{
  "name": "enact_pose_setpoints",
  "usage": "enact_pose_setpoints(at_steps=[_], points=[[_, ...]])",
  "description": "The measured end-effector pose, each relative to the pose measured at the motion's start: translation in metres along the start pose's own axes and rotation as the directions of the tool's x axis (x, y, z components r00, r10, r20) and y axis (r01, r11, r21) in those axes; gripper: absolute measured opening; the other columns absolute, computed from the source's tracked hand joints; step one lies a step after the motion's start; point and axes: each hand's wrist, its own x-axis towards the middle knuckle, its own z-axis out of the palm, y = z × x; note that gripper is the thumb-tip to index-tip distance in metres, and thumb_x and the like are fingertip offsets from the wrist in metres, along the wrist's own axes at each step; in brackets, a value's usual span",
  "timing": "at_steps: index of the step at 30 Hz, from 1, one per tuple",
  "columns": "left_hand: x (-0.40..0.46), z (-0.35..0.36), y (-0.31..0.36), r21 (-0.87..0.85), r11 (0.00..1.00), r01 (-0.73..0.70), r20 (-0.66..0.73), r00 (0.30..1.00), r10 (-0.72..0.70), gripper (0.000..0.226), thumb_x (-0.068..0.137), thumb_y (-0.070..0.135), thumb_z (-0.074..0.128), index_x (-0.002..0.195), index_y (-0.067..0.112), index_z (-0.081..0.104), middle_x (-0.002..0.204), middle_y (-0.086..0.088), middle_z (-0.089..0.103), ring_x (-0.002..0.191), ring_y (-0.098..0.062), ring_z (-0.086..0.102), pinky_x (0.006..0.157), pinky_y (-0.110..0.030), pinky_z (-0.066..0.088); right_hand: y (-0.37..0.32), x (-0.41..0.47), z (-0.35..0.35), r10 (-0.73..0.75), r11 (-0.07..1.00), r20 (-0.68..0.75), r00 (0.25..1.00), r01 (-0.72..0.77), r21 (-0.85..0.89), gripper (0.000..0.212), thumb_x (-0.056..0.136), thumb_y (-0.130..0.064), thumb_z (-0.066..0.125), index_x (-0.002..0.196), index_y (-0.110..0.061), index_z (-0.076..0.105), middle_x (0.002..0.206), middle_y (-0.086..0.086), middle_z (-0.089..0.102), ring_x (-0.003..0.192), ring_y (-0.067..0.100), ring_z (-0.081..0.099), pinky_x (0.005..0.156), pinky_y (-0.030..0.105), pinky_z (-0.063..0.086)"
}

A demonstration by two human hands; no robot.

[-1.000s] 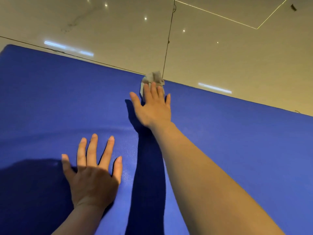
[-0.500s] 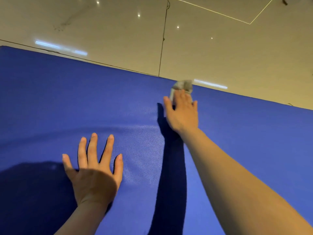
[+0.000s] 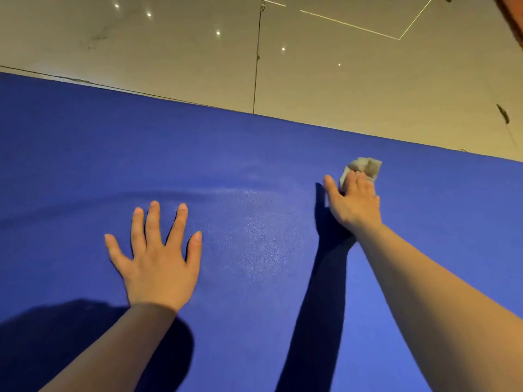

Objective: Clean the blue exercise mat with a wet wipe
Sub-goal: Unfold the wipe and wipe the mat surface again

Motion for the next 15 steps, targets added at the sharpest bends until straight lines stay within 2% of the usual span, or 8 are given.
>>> enact_pose_setpoints(at_steps=[1, 3, 5, 7, 9, 12, 14, 15], points=[[-0.001, -0.003, 0.0, -0.007, 1.0, 0.001, 0.027, 1.0, -0.001, 0.054, 0.1, 0.055, 0.028, 0.148, 0.032, 0.038, 0.158, -0.012, 0.027, 0.147, -0.029, 0.014, 0.111, -0.063, 0.001, -0.02, -0.007, 0.005, -0.074, 0.997, -0.001, 0.997, 0.074, -0.01, 0.077, 0.093, -0.066, 0.029, 0.143, -0.008, 0.034, 0.156, 0.01, 0.027, 0.145, 0.025, 0.019, 0.116, 0.051, 0.017], [0.0, -0.012, 0.001, -0.006, 1.0, 0.009, 0.127, 0.992, -0.008, 0.059, 0.097, 0.057, 0.028, 0.152, 0.035, 0.027, 0.162, -0.007, 0.014, 0.15, -0.026, 0.003, 0.113, -0.063, -0.001, -0.067, -0.031, 0.016, -0.261, 0.963, 0.085, 0.962, 0.265, -0.039, 0.077, 0.096, -0.064, 0.025, 0.154, -0.015, 0.019, 0.164, 0.003, 0.01, 0.15, 0.02, 0.005, 0.12, 0.048, 0.006], [0.003, -0.023, 0.002, 0.04, 0.999, 0.017, 0.225, 0.974, -0.026, 0.063, 0.096, 0.06, 0.026, 0.154, 0.039, 0.012, 0.164, -0.002, 0.0, 0.15, -0.023, -0.008, 0.114, -0.062, -0.001, -0.106, -0.064, 0.028, -0.432, 0.89, 0.208, 0.877, 0.452, -0.055, 0.075, 0.097, -0.064, 0.022, 0.157, -0.023, 0.004, 0.164, -0.005, -0.007, 0.15, 0.015, -0.009, 0.12, 0.044, -0.007], [0.009, -0.037, 0.005, 0.025, 0.999, 0.034, 0.3, 0.953, -0.04, 0.064, 0.096, 0.062, 0.023, 0.154, 0.041, 0.006, 0.163, 0.001, -0.006, 0.149, -0.02, -0.012, 0.115, -0.061, -0.001, -0.114, -0.083, 0.032, -0.502, 0.829, 0.283, 0.818, 0.548, -0.113, 0.075, 0.096, -0.067, 0.018, 0.156, -0.027, -0.004, 0.163, -0.009, -0.014, 0.149, 0.01, -0.015, 0.119, 0.045, -0.013], [0.008, -0.048, 0.004, -0.022, 0.999, 0.033, 0.323, 0.946, -0.024, 0.061, 0.096, 0.062, 0.021, 0.153, 0.041, 0.012, 0.164, 0.003, -0.002, 0.15, -0.017, -0.009, 0.116, -0.059, -0.002, -0.089, -0.072, 0.023, -0.436, 0.856, 0.266, 0.86, 0.487, -0.171, 0.076, 0.094, -0.07, 0.013, 0.156, -0.031, -0.008, 0.162, -0.013, -0.016, 0.148, 0.005, -0.016, 0.119, 0.047, -0.015], [-0.017, -0.056, -0.012, -0.021, 1.0, -0.019, 0.258, 0.966, 0.024, 0.066, 0.092, 0.062, 0.014, 0.153, 0.037, 0.022, 0.163, 0.001, 0.007, 0.15, -0.016, -0.002, 0.118, -0.055, 0.0, -0.024, -0.051, -0.001, -0.107, 0.973, 0.222, 0.969, 0.148, -0.175, 0.081, 0.09, -0.075, 0.012, 0.156, -0.03, -0.008, 0.162, -0.012, -0.017, 0.148, 0.006, -0.014, 0.119, 0.05, -0.011], [-0.045, -0.05, -0.035, 0.016, 0.994, -0.111, 0.237, 0.966, 0.104, 0.064, 0.095, 0.065, 0.014, 0.15, 0.037, 0.031, 0.161, -0.002, 0.019, 0.148, -0.019, 0.009, 0.113, -0.064, 0.012, 0.005, -0.054, -0.009, 0.049, 0.985, 0.213, 0.976, -0.012, -0.173, 0.084, 0.09, -0.075, 0.013, 0.156, -0.027, -0.007, 0.163, -0.008, -0.016, 0.149, 0.009, -0.014, 0.119, 0.052, -0.008], [-0.057, -0.048, -0.048, 0.038, 0.985, -0.166, 0.271, 0.951, 0.15, 0.062, 0.097, 0.065, 0.017, 0.146, 0.035, 0.04, 0.156, -0.006, 0.031, 0.144, -0.022, 0.019, 0.105, -0.07, 0.023, 0.007, -0.059, -0.009, 0.073, 0.987, 0.198, 0.977, -0.042, -0.156, 0.086, 0.09, -0.075, 0.015, 0.157, -0.024, -0.006, 0.164, -0.005, -0.013, 0.149, 0.011, -0.013, 0.119, 0.052, -0.007]])
